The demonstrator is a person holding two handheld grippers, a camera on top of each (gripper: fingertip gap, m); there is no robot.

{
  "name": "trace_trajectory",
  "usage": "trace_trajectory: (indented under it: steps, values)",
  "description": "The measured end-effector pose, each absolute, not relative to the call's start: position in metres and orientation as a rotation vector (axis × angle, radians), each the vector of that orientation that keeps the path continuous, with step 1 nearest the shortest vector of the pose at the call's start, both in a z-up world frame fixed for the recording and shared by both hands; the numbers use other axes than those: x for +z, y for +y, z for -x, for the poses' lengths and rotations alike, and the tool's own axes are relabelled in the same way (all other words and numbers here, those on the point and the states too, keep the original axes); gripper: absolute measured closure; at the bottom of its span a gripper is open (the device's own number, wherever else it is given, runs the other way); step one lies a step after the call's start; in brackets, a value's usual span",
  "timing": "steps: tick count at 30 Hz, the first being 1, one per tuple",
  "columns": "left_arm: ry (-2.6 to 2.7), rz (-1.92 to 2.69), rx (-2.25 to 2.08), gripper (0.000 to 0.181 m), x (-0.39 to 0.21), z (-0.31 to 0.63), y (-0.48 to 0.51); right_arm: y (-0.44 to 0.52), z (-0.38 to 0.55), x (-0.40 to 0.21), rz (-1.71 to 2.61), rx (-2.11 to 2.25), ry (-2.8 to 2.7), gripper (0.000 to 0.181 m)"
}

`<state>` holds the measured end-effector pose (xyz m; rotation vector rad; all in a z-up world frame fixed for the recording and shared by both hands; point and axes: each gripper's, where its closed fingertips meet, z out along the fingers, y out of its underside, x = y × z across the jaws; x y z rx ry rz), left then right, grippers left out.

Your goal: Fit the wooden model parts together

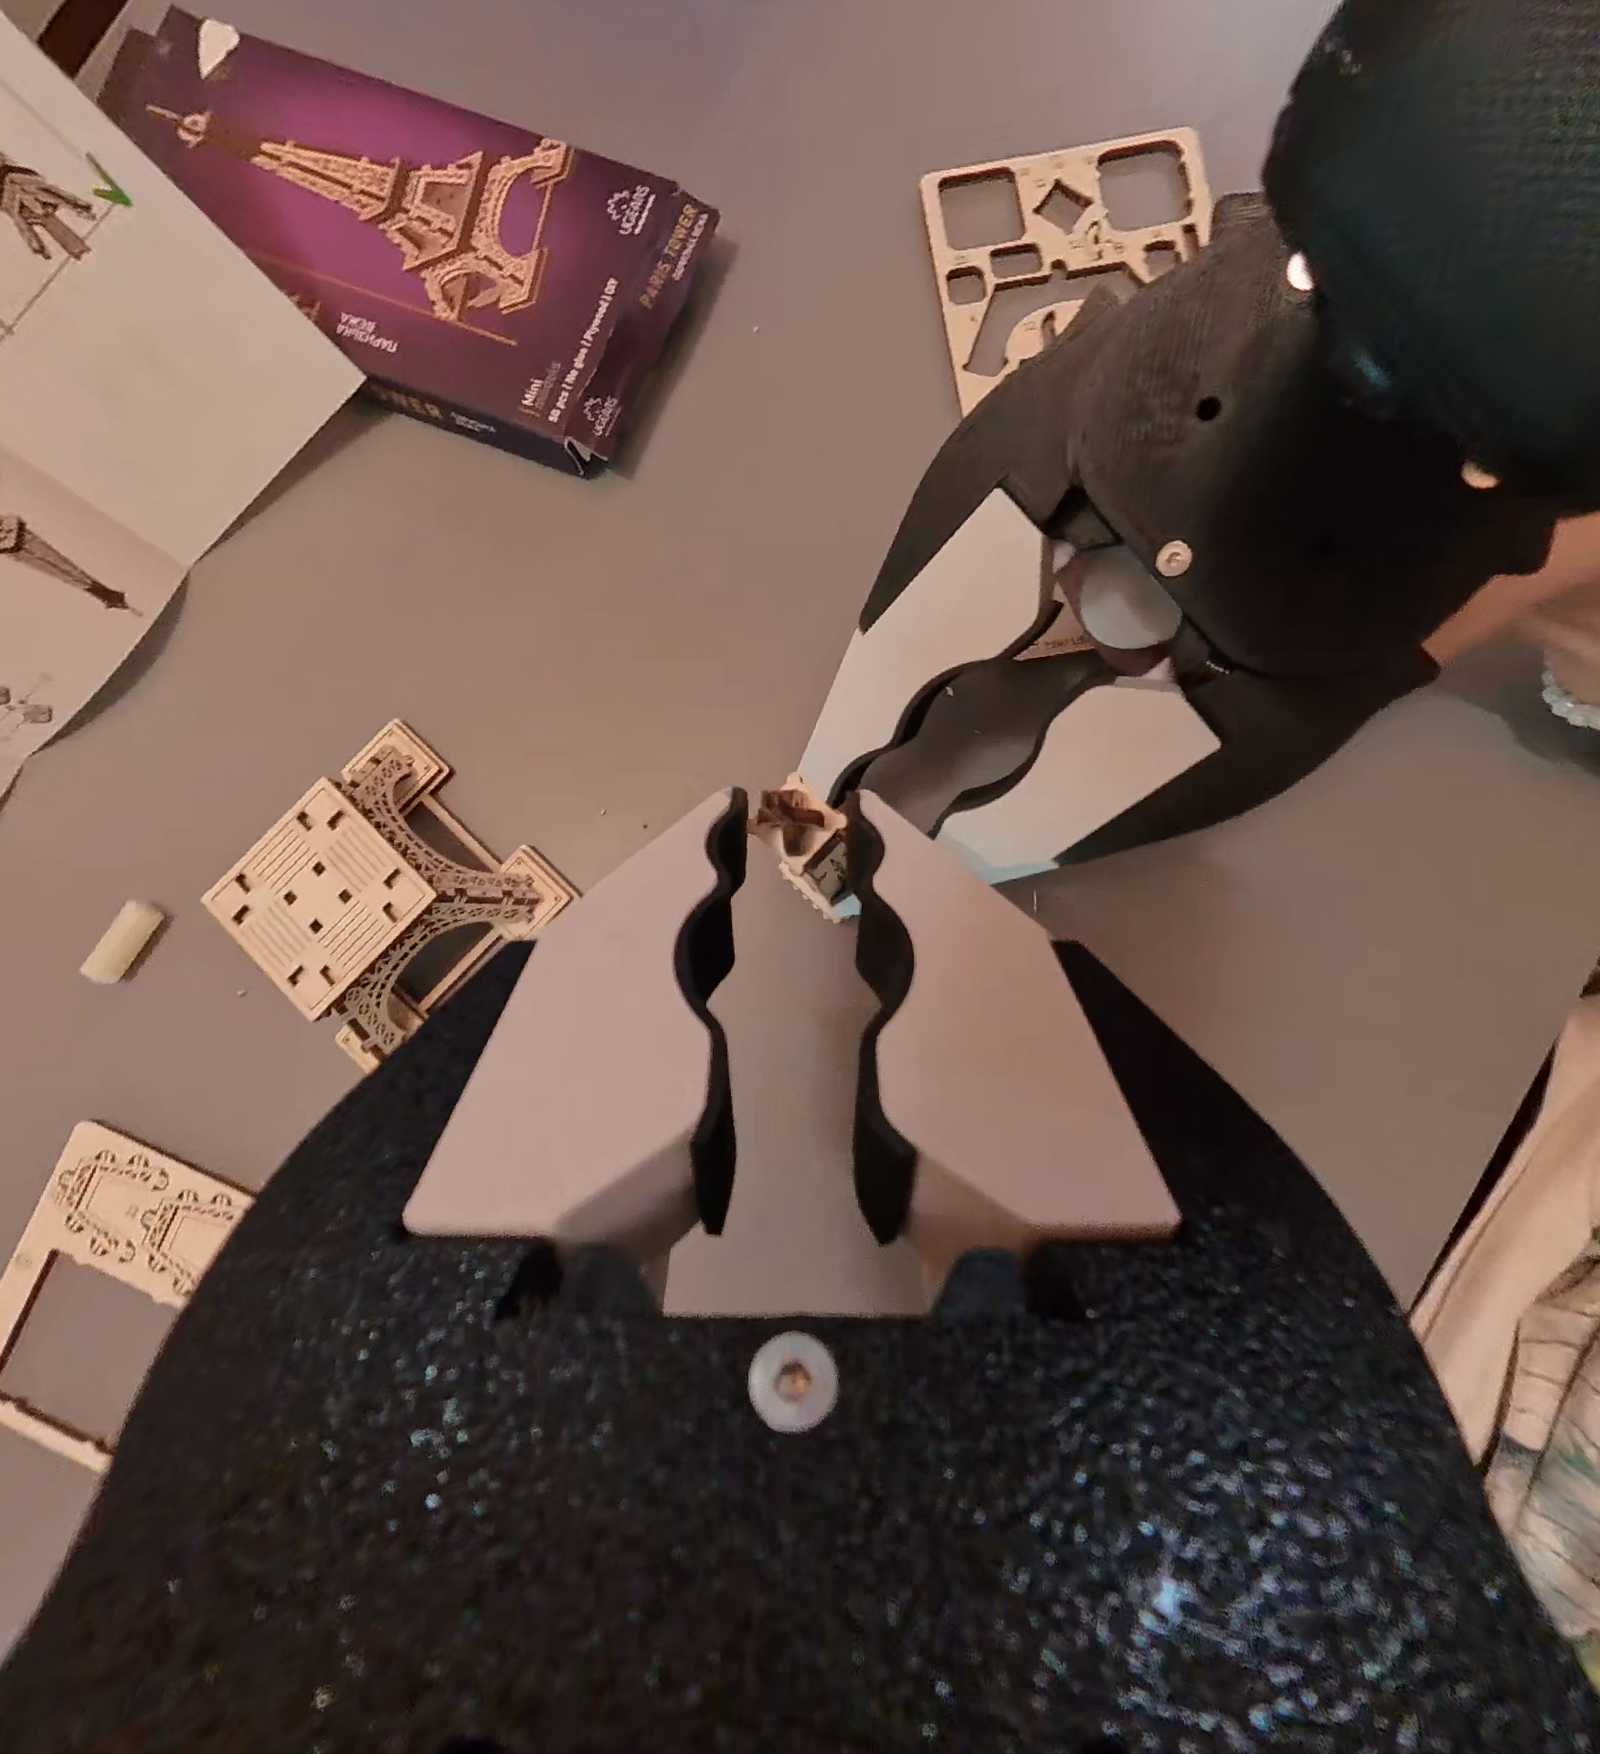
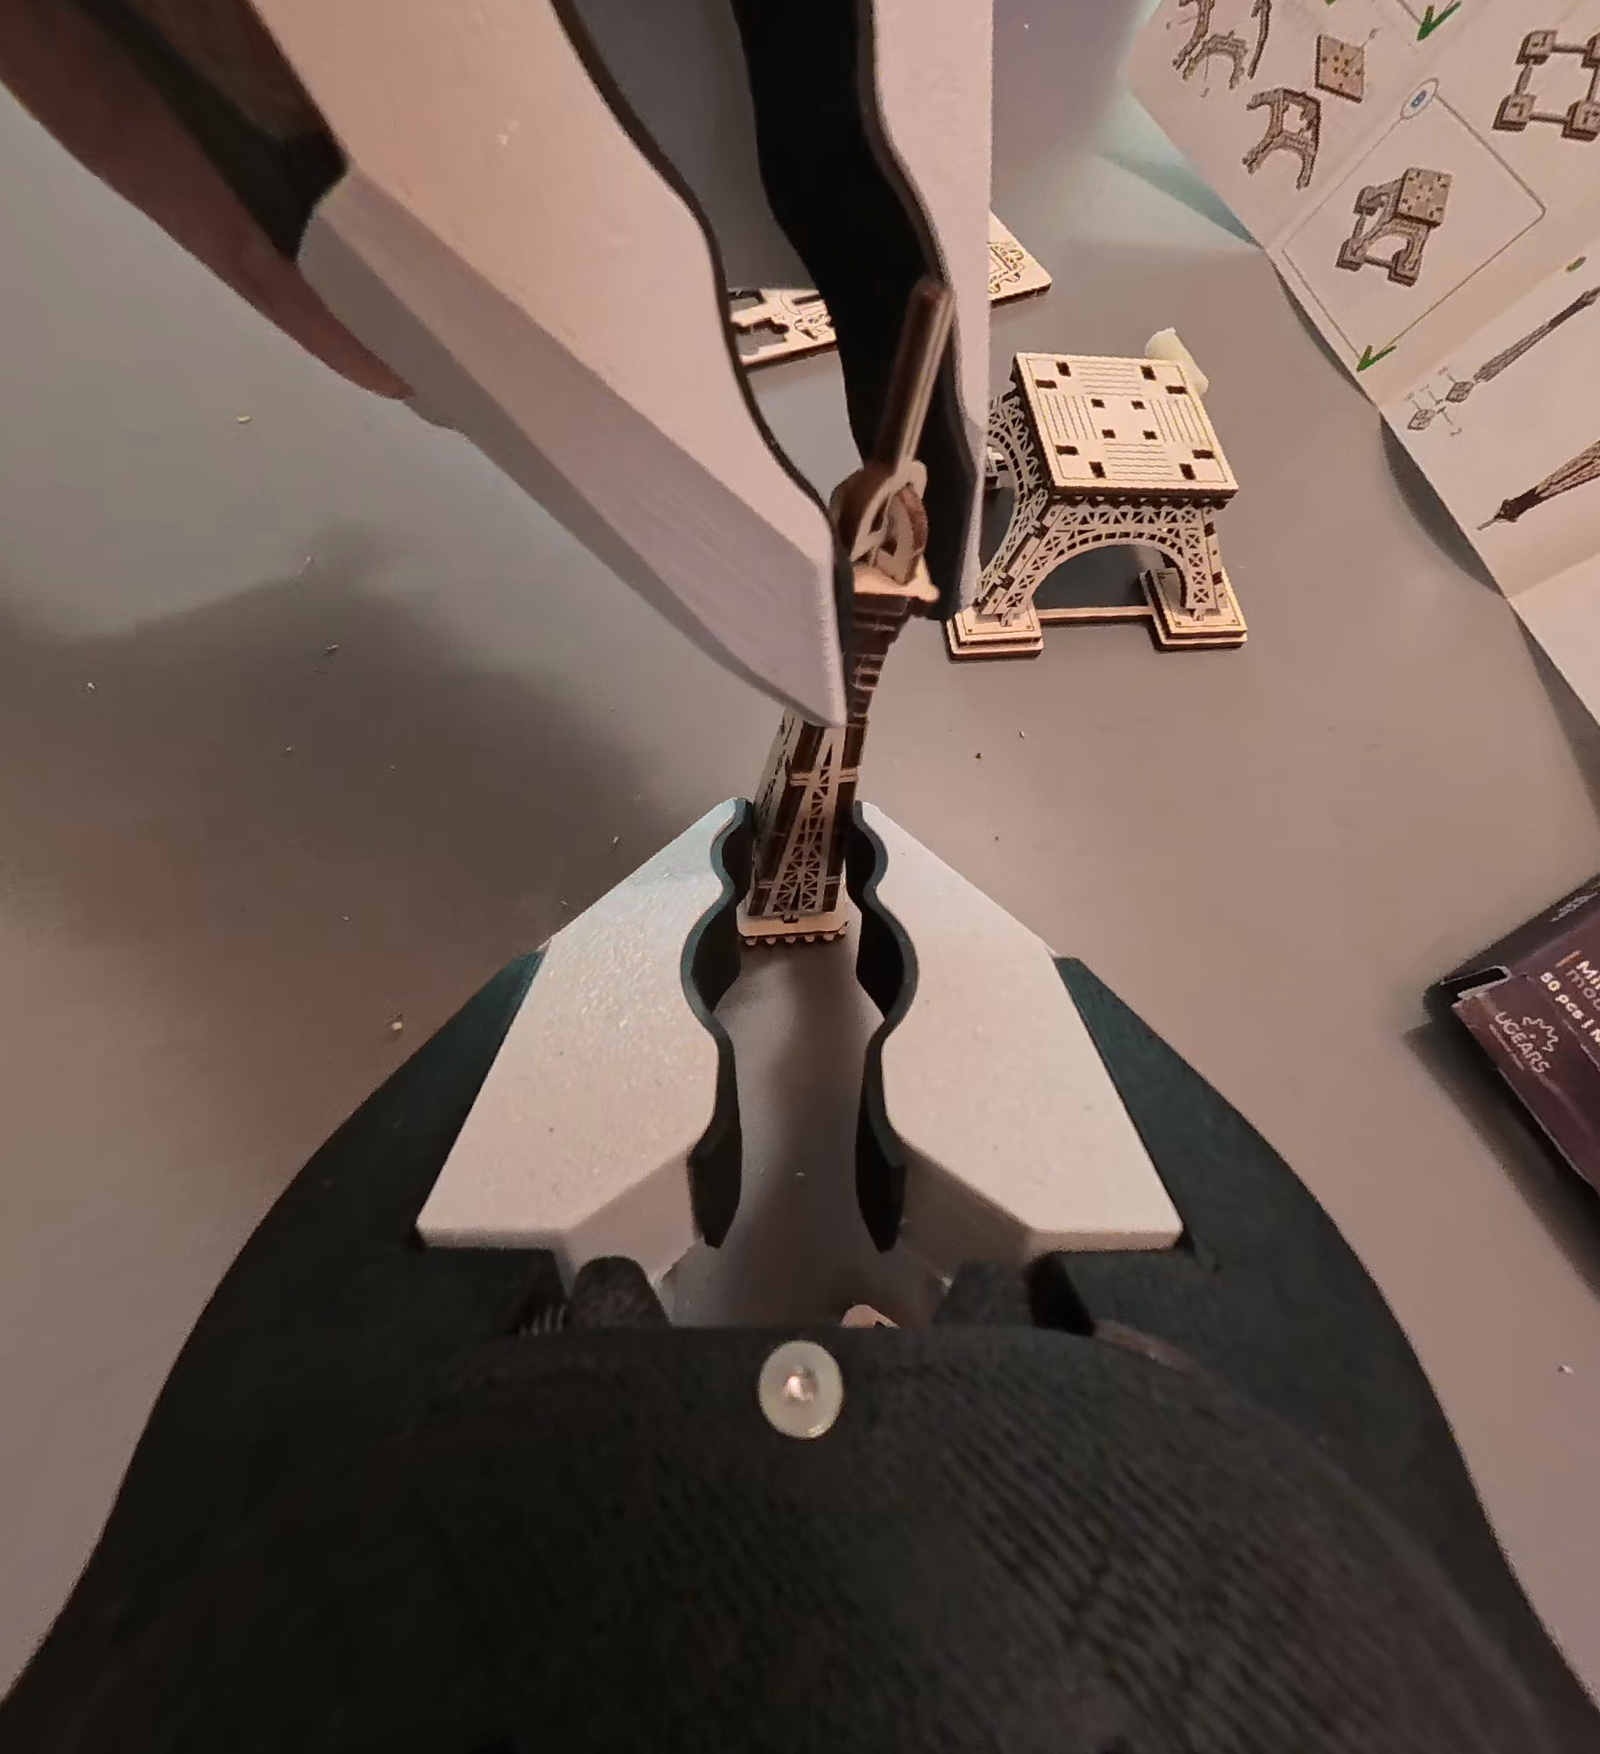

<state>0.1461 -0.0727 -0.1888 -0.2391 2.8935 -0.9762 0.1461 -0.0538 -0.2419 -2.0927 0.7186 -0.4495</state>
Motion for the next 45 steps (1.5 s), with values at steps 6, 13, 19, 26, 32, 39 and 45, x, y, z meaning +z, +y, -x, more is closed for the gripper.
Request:
trace_trajectory:
  steps: [6, 13, 19, 26, 32, 39, 45]
  values:
    - [2.867, 0.204, -1.03, 0.149, -0.186, -0.143, -0.074, -0.053, -0.145, -0.242, 2.092, -0.423, 0.72, 0.165]
    - [2.84, -0.054, -1.263, 0.139, -0.19, -0.135, -0.061, -0.071, -0.135, -0.232, 2.077, -0.482, 0.65, 0.142]
    - [2.869, -0.247, -1.201, 0.136, -0.224, -0.135, -0.06, -0.098, -0.134, -0.213, 2.019, -0.539, 0.699, 0.152]
    - [2.887, -0.402, -1.142, 0.162, -0.244, -0.136, -0.075, -0.098, -0.134, -0.219, 2.004, -0.484, 0.724, 0.163]
    - [2.962, -0.385, -1.089, 0.166, -0.245, -0.137, -0.077, -0.098, -0.136, -0.226, 2.018, -0.465, 0.735, 0.17]
    - [3.024, -0.287, -0.989, 0.165, -0.246, -0.137, -0.076, -0.088, -0.135, -0.218, 1.996, -0.485, 0.664, 0.164]
    - [3.031, -0.265, -0.934, 0.165, -0.247, -0.137, -0.076, -0.075, -0.136, -0.217, 2.011, -0.526, 0.599, 0.158]
